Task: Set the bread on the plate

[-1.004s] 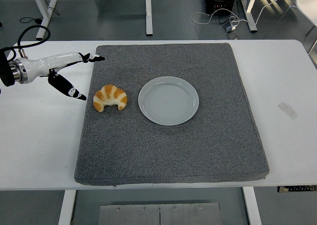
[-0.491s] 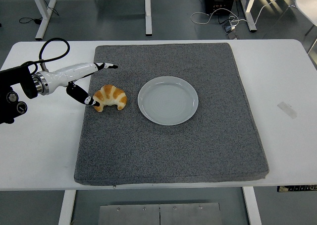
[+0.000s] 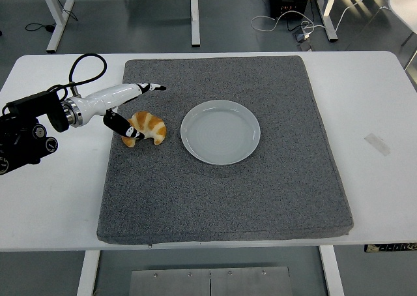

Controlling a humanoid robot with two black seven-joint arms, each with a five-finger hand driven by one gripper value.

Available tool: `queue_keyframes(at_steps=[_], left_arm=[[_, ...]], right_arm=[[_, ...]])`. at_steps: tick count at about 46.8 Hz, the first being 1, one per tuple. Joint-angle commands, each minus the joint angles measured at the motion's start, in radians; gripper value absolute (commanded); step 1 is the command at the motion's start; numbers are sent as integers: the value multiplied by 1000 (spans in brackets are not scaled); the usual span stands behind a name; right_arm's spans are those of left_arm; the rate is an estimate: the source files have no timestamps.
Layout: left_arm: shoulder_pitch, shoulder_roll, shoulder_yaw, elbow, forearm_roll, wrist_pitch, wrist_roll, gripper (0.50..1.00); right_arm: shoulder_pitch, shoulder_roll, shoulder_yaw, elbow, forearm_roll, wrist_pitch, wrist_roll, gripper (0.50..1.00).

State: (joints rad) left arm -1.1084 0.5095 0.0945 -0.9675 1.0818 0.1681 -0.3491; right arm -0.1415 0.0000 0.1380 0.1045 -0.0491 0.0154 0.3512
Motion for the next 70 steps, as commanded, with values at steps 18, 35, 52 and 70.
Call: queue_keyframes(at_steps=[18, 35, 52, 70], left_arm=[[16, -25, 2, 33, -17, 1, -5, 1000], [39, -49, 1, 59, -19, 8, -10, 992], [61, -54, 1, 72, -46, 14, -11, 960], [76, -52, -1, 107, -69, 19, -11, 831]], right_arm=[[-1, 0, 0, 0, 0, 0, 0, 1000], [-1, 0, 0, 0, 0, 0, 0, 1000], [0, 0, 0, -2, 0, 0, 0, 1000], [0, 0, 0, 0, 0, 0, 0, 1000]])
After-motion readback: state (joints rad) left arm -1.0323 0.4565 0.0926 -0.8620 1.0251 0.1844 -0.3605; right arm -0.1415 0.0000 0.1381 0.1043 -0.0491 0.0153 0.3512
